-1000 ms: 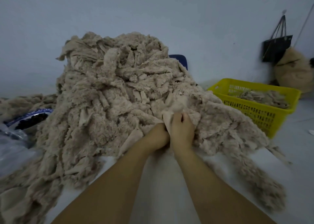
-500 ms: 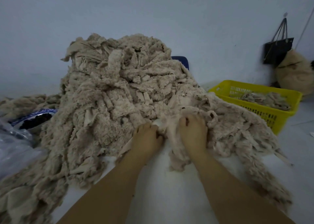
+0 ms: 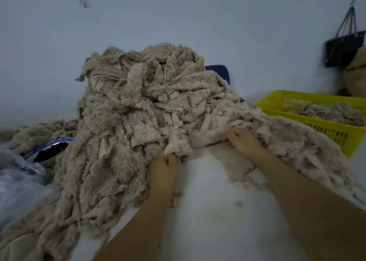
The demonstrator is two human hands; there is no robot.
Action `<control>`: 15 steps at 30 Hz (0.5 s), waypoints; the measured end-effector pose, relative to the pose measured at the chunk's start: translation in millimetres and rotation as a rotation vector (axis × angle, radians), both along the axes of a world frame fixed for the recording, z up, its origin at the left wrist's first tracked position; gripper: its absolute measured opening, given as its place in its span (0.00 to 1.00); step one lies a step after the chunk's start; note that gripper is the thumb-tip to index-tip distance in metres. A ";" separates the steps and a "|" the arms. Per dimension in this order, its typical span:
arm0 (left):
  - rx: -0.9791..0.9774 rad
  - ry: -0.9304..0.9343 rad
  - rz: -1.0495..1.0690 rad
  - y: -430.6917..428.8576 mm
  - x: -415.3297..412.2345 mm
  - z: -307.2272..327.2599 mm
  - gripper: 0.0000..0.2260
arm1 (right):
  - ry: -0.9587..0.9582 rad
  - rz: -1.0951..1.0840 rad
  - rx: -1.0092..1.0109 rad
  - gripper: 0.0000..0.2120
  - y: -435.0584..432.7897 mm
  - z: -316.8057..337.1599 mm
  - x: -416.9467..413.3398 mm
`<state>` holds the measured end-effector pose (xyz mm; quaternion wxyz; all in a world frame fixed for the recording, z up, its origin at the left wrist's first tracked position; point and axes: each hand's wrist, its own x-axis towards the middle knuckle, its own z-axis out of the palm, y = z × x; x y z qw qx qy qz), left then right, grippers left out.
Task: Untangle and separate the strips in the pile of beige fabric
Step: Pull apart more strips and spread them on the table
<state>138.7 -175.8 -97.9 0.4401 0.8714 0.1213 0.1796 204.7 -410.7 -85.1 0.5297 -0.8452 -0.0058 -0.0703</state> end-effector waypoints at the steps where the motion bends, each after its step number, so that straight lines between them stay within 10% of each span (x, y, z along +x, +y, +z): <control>1: 0.054 0.010 -0.019 -1.6 0.1 -0.6 0.10 | -0.051 -0.086 -0.089 0.17 -14.6 0.6 7.6; 7: 0.127 0.034 0.052 -27.7 19.7 1.9 0.12 | -0.430 -0.297 -0.303 0.13 46.6 15.1 6.0; 15: 0.032 0.006 0.086 -74.7 41.5 0.9 0.15 | -0.010 0.063 -0.061 0.14 75.6 -0.8 26.7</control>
